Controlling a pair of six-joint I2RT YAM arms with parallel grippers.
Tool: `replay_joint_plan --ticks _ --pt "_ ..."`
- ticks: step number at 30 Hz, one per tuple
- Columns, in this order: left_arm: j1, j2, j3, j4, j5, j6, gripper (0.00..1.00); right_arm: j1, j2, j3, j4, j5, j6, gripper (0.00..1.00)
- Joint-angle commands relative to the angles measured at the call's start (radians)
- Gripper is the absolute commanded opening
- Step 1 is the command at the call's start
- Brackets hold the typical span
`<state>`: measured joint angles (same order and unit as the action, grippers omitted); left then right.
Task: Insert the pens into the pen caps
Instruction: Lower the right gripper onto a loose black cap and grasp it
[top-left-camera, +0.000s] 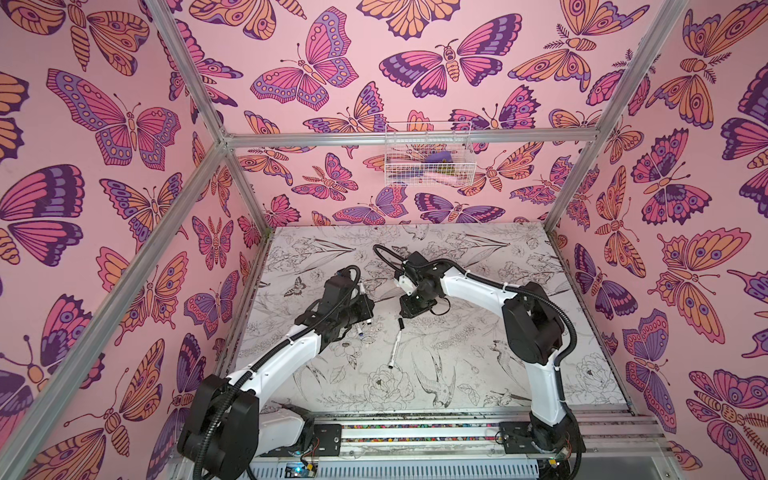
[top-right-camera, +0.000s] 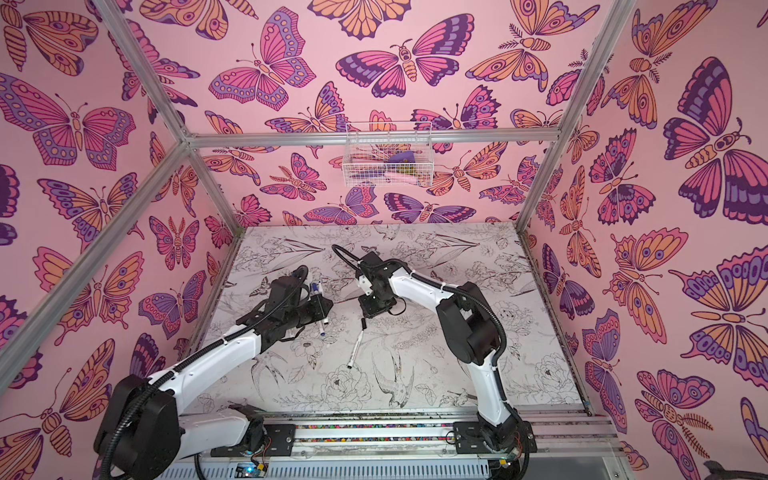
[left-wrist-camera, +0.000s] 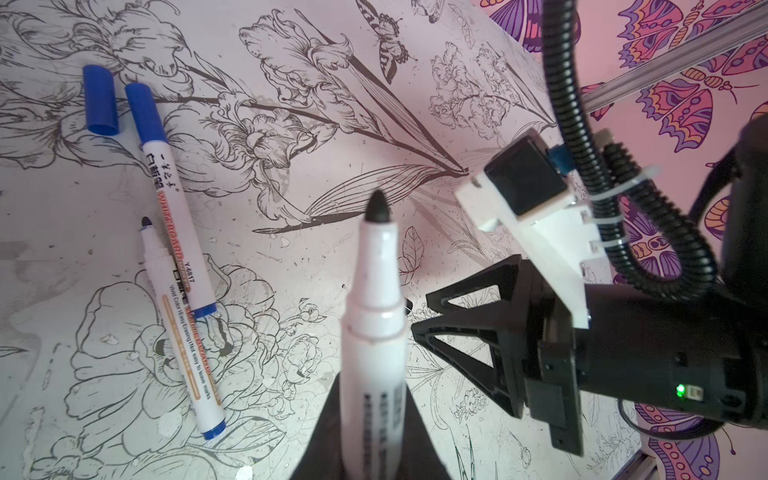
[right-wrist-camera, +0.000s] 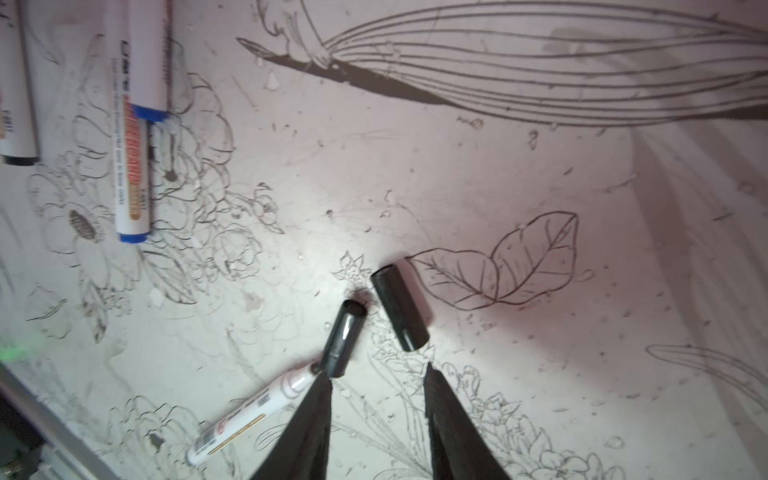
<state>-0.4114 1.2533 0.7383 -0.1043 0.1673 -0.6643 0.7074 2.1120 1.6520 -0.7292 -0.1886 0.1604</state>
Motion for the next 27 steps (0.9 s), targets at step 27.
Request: replay_joint_plan --ticks 27 --pt "0.006 -0.01 0.003 0.005 0.034 -0.012 0.0 0.064 0.163 0.149 -0.106 0.217 -0.126 0.36"
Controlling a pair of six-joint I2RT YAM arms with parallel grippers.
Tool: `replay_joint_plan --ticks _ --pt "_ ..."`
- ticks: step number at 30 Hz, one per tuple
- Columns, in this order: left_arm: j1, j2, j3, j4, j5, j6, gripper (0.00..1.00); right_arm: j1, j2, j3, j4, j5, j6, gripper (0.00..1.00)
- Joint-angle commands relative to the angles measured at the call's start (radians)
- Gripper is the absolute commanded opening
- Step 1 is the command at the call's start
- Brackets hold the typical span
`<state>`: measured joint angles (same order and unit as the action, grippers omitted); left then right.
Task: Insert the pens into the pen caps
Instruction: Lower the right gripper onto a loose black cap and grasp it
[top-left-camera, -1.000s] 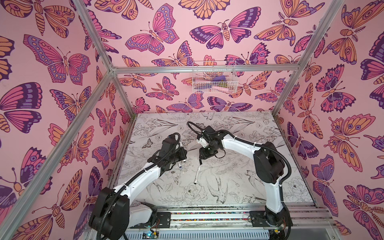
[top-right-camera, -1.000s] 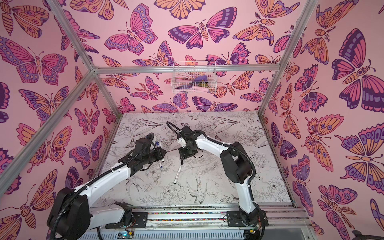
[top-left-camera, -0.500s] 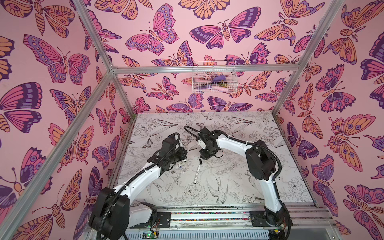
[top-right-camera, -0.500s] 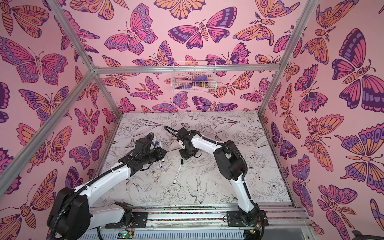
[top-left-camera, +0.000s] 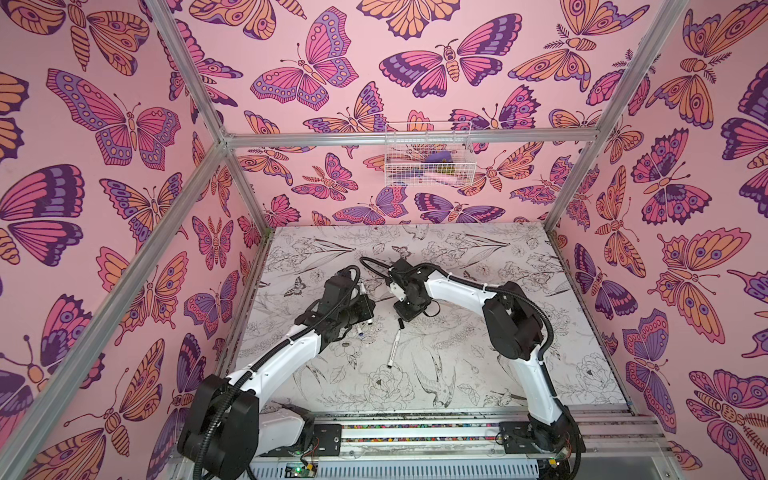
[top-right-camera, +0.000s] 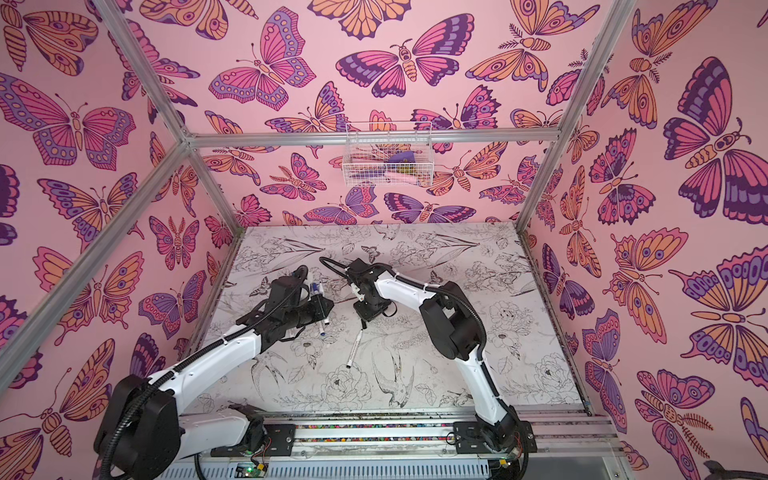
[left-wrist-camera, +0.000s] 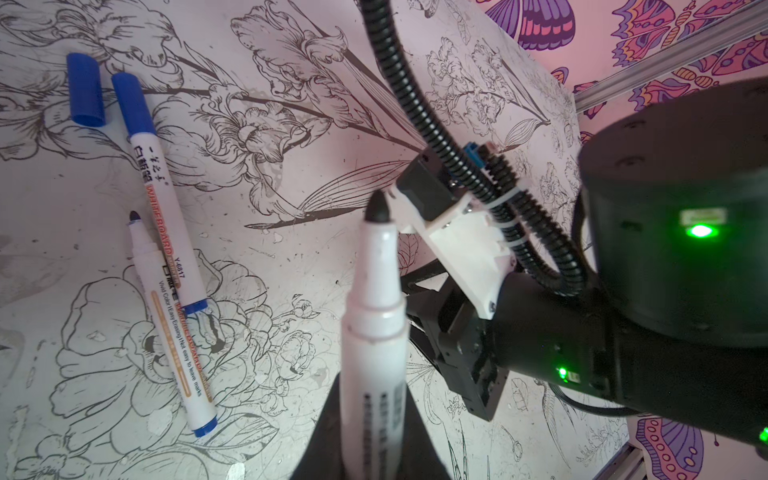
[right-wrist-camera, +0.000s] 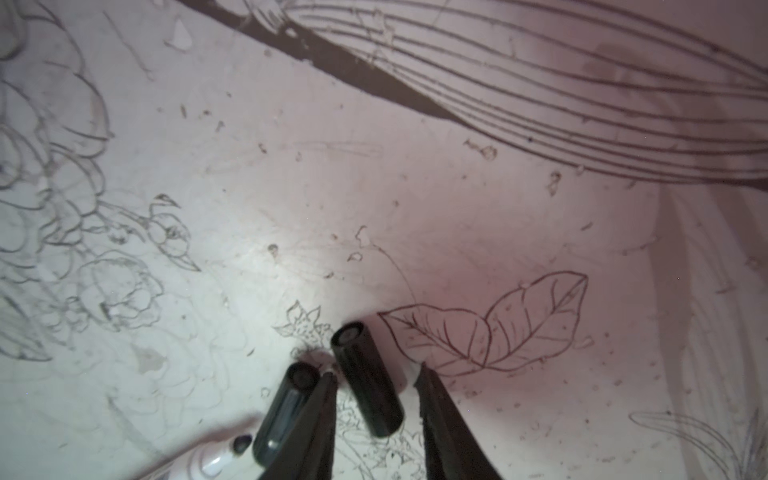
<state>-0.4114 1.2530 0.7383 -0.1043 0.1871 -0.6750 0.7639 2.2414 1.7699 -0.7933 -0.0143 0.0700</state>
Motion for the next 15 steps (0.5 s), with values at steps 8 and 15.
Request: replay_joint_plan --ticks 8,15 --pt "0.006 -0.004 0.003 0.009 0.031 0.005 0.0 0.025 0.076 0.049 -0.04 0.058 -0.05 0.33" --pt "0.001 0.01 0.017 0.03 0.105 0.041 0.0 0.015 0.045 0.088 -0.027 0.025 -0.017 0.08"
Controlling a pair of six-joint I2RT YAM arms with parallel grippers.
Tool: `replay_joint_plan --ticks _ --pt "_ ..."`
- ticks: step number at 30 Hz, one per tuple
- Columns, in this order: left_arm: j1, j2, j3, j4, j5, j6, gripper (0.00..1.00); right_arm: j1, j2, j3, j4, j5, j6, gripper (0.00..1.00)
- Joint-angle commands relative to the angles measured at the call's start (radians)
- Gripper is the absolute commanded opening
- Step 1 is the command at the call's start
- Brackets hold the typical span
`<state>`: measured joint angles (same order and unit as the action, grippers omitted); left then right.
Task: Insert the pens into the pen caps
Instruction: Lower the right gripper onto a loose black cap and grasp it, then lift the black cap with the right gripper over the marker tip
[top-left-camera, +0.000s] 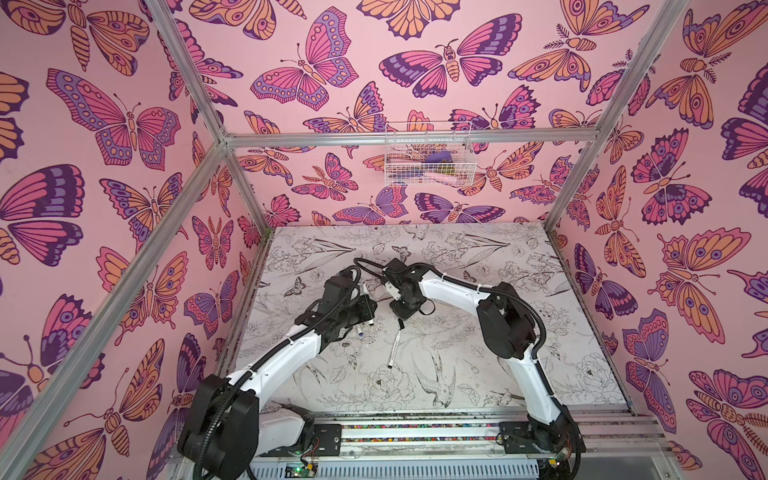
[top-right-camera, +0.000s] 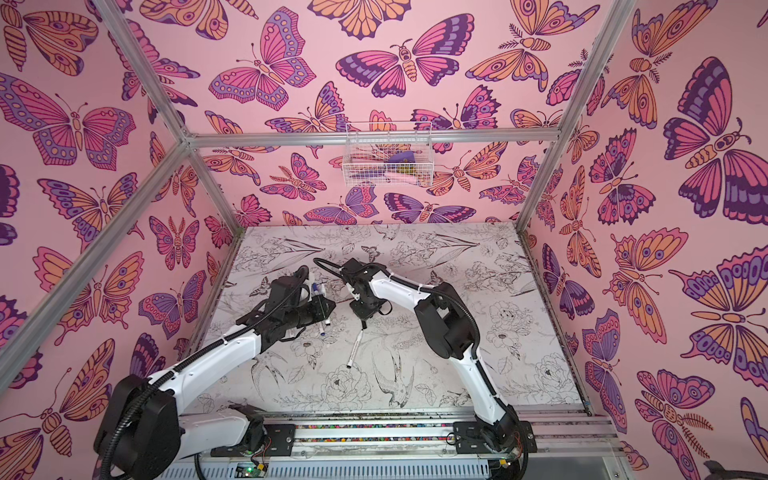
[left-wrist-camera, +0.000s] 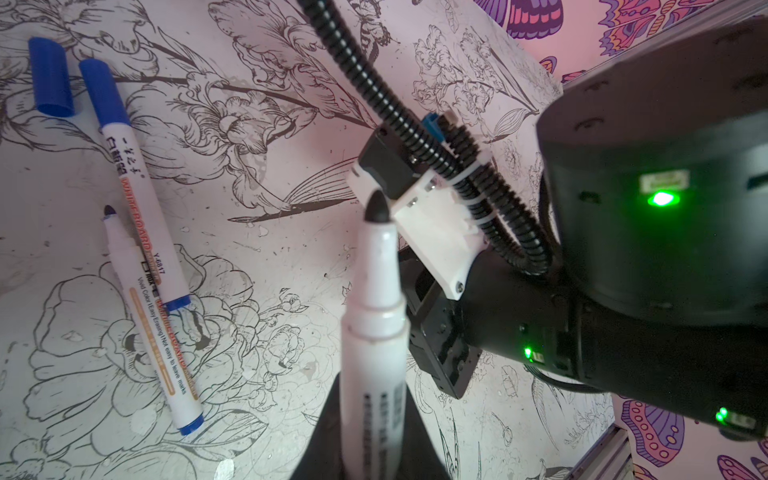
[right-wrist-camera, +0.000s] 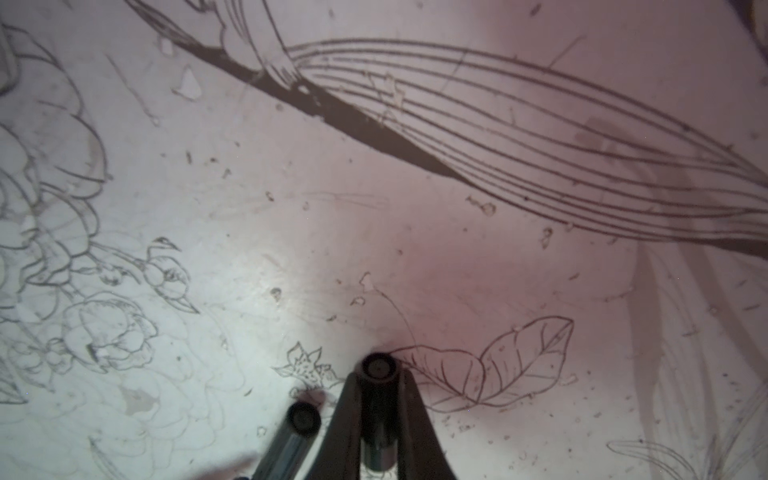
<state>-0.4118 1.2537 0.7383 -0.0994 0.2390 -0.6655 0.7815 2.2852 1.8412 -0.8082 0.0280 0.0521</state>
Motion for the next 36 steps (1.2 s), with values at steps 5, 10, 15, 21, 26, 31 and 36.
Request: replay_joint_plan --ticks 5,10,15,21,26,31,36 --pt "-0.065 0.076 0.049 0.044 0.112 0.132 0.0 -0.088 -0.212 -0.086 0.111 -0.152 0.098 0.03" --pt "-0.179 0.112 0.08 0.06 0.087 0.252 0.0 -0.253 -0.492 -0.354 0.428 -0.418 0.331 0.02" --pt "-0.24 0.124 0.1 0.1 0.058 0.304 0.0 -0.347 -0.637 -0.581 0.834 -0.635 0.562 0.02" --pt "-0.276 0.107 0.079 0.178 0.036 0.329 0.0 -0.346 -0.677 -0.666 1.036 -0.804 0.671 0.0" --pt "-0.292 0.087 0.062 0.213 -0.009 0.333 0.0 -0.337 -0.691 -0.696 1.04 -0.851 0.657 0.0" --pt "-0.296 0.086 0.061 0.215 -0.017 0.333 0.0 -0.328 -0.705 -0.711 1.015 -0.876 0.633 0.0" --pt "-0.297 0.083 0.061 0.216 -0.021 0.33 0.0 -0.324 -0.706 -0.708 0.959 -0.876 0.592 0.0"
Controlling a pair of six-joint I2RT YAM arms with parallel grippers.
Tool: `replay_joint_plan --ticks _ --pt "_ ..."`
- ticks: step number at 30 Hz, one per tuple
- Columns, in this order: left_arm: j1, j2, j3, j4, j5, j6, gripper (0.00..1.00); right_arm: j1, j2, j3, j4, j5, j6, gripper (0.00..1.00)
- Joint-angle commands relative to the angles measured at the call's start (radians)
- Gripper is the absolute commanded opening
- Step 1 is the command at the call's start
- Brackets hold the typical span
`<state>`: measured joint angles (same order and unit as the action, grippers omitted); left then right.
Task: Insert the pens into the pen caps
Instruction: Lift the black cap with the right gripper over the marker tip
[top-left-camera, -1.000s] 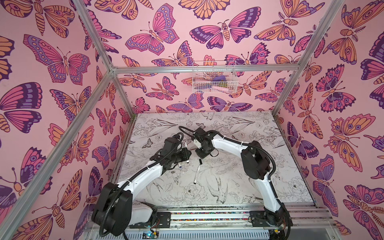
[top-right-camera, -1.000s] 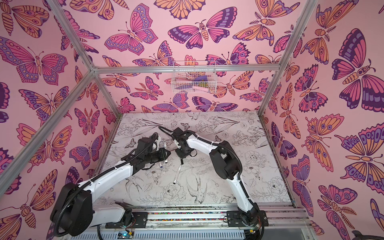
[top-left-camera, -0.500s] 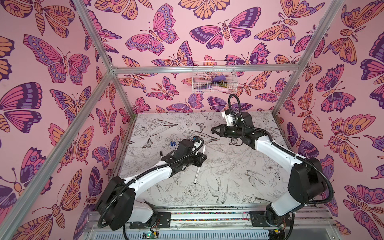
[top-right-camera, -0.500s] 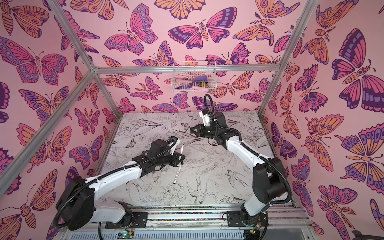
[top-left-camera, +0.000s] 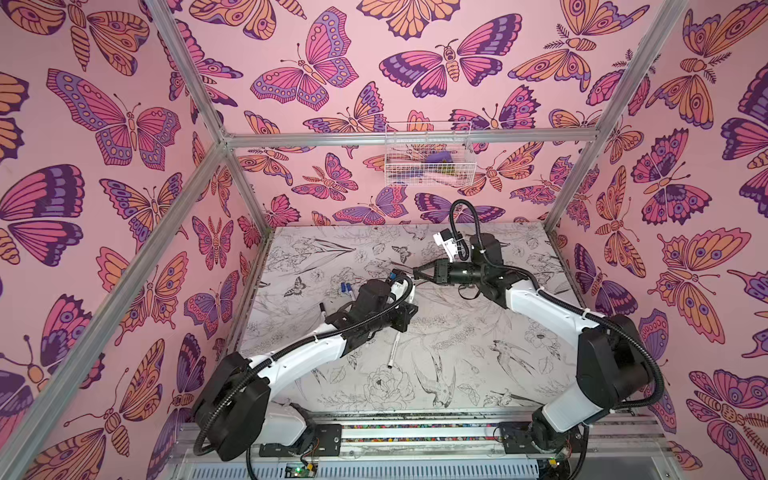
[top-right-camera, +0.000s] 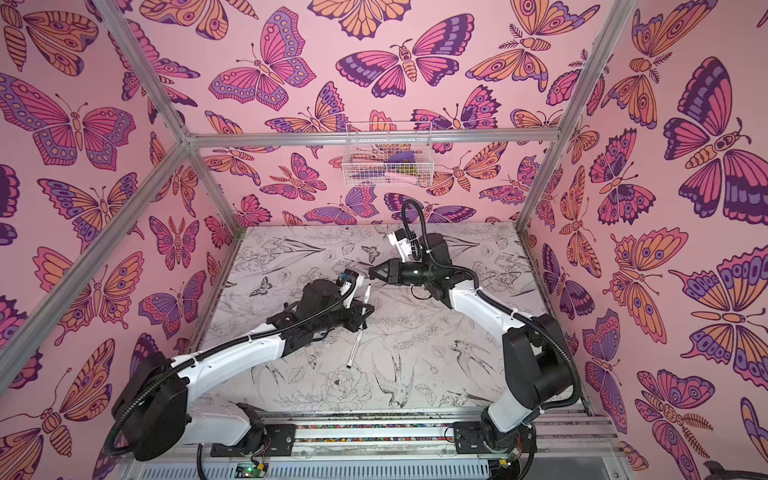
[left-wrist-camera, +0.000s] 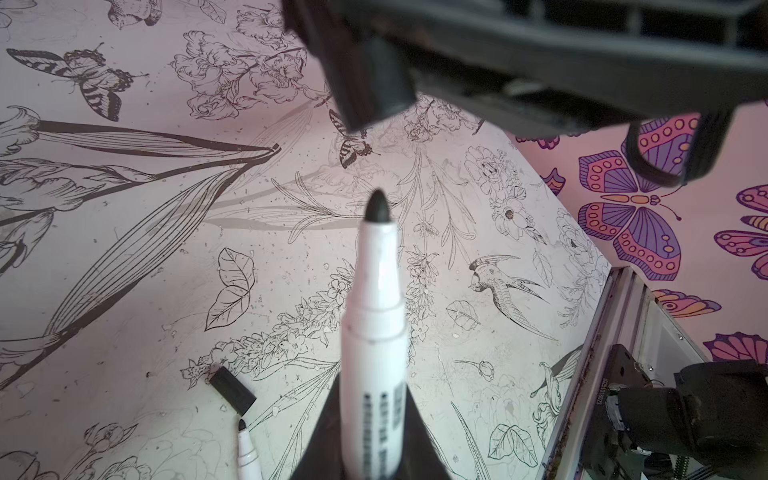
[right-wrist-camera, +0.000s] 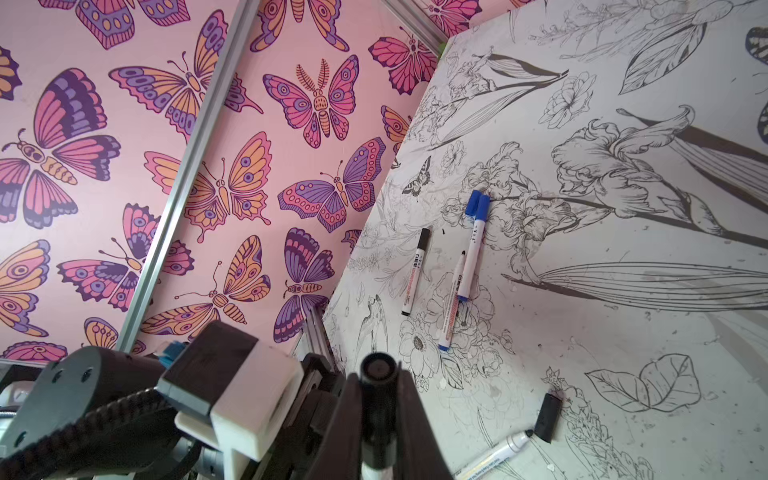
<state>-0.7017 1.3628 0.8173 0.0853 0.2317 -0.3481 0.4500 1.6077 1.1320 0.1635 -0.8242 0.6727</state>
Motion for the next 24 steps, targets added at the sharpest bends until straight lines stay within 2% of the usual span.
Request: replay_joint_plan --ticks 1,18,24 --pt "-0.007 -0.026 -0.017 0.031 -0.014 0.012 0.0 0.007 -0.028 0.001 -0.018 -0.024 -0.032 0.0" --pt "-0.007 -0.034 -0.018 0.034 -0.038 -0.003 0.0 0.047 -0.029 -0.003 -0.042 -0.036 -0.046 0.0" --pt "0.012 -0.037 -0.032 0.138 -0.023 -0.066 0.0 0.047 -0.059 -0.005 -0.062 -0.047 -0.066 0.0"
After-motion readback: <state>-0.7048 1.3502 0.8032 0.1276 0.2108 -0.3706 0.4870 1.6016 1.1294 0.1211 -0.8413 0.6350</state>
